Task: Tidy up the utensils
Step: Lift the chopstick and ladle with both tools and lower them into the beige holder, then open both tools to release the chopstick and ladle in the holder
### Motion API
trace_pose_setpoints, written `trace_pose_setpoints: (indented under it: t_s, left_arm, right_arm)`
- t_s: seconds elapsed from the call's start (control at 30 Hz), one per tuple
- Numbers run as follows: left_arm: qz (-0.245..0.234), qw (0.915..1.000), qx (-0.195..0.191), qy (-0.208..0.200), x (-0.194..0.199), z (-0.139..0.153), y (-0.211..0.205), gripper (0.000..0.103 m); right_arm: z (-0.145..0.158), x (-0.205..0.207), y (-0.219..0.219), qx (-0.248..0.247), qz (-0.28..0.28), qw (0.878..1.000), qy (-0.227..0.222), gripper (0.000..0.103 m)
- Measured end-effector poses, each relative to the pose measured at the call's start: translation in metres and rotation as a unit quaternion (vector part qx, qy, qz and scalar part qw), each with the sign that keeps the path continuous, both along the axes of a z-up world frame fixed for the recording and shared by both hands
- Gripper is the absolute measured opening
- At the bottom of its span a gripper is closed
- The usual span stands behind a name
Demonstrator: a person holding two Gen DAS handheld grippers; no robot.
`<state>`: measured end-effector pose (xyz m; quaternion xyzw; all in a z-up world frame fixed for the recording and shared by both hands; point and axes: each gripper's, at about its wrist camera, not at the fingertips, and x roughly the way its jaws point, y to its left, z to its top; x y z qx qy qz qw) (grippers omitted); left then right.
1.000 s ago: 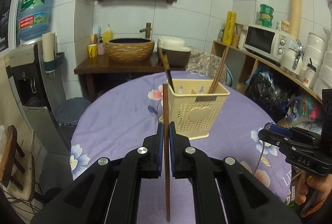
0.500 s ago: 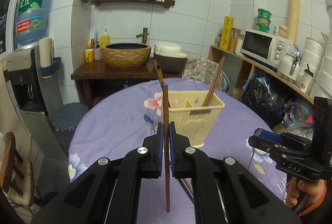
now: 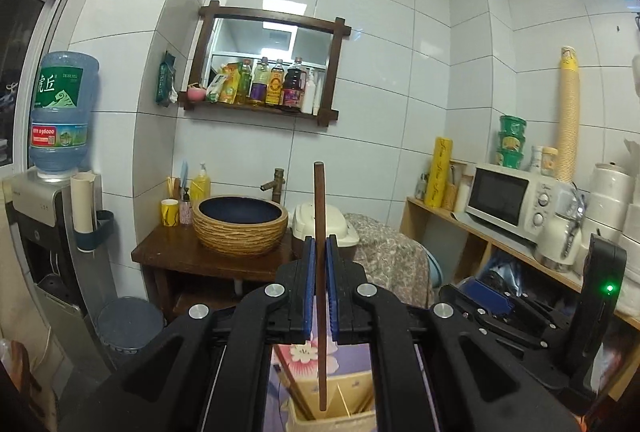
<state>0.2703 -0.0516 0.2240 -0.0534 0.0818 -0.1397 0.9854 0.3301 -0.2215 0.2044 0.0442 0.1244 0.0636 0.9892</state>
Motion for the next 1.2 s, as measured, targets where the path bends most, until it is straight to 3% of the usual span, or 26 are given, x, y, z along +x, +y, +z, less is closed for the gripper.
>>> trace_pose_setpoints:
  t_s: [0.17,0.4,0.7,0.9,1.0,1.03,1.07,1.13,1.17,1.2]
  left_arm:
    - [0.023,0.9992,0.017,0.027,0.022,-0.043,-0.012,0.007]
    - [0.019,0.9981,0.027,0.052,0.011,-0.096,-0.006,0.007]
    - [0.012,0.9944,0.031,0.101,0.013,-0.134,0.003,0.007]
    - [0.013,0.9935,0.042,0.105,0.009,-0.147,0.002,0.008]
    - [0.016,0.9937,0.047,0.100,0.003,-0.148,0.003,0.008]
    - [0.016,0.9938,0.049,0.099,0.001,-0.147,0.004,0.009]
    - [0.016,0.9938,0.048,0.099,-0.002,-0.147,0.006,0.013]
    - [0.017,0.9940,0.041,0.099,-0.009,-0.147,0.011,0.034]
    - [0.021,0.9942,0.036,0.099,-0.015,-0.147,0.014,0.052]
    - [0.026,0.9942,0.031,0.100,-0.020,-0.148,0.018,0.063]
  right_arm:
    - [-0.044,0.024,0.000,-0.008,-0.021,1.000,0.018,0.037]
    - [-0.103,0.019,0.007,-0.029,-0.021,0.998,0.054,0.037]
    - [-0.140,0.006,0.015,-0.044,-0.015,0.996,0.081,0.037]
    - [-0.151,0.000,0.016,-0.051,-0.017,0.995,0.083,0.038]
    - [-0.152,-0.007,0.013,-0.048,-0.019,0.996,0.077,0.050]
    - [-0.151,-0.009,0.012,-0.047,-0.020,0.996,0.074,0.062]
    - [-0.150,-0.015,0.011,-0.045,-0.022,0.997,0.066,0.067]
    - [-0.148,-0.023,0.010,-0.045,-0.025,0.997,0.059,0.068]
    - [-0.147,-0.029,0.010,-0.045,-0.025,0.997,0.059,0.071]
    - [-0.146,-0.035,0.009,-0.045,-0.023,0.997,0.059,0.074]
